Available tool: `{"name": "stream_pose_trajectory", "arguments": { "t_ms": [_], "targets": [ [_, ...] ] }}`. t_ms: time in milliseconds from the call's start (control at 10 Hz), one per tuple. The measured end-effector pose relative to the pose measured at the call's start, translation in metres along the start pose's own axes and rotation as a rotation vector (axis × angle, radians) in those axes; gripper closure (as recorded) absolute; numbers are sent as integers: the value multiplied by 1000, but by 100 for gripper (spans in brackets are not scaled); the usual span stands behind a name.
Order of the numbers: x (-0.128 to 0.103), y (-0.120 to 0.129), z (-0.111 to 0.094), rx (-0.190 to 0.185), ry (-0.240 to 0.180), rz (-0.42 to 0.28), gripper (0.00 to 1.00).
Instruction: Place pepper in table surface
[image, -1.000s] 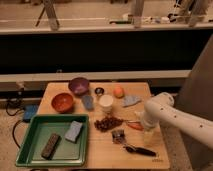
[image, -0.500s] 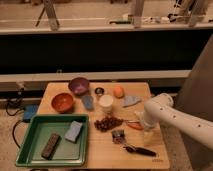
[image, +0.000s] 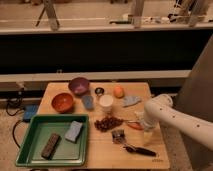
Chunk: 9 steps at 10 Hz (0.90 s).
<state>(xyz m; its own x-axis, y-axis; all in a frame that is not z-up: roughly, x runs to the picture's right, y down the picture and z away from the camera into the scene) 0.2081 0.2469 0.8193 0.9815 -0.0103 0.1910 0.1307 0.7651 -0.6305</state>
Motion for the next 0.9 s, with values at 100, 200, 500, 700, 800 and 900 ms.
{"name": "stream_pose_trajectory", "arguments": {
  "t_ms": [100, 200, 500, 700, 800, 900],
  "targets": [
    [1, 0, 1, -1, -1, 2, 20],
    [1, 0, 1, -3, -2, 0, 20],
    [0, -1, 5, -8, -7, -2, 20],
    [1, 0, 6, -12, -9, 0, 20],
    [2, 0, 7, -14, -10, 0, 20],
    [2, 0, 8, -16, -11, 0, 20]
  ]
}}
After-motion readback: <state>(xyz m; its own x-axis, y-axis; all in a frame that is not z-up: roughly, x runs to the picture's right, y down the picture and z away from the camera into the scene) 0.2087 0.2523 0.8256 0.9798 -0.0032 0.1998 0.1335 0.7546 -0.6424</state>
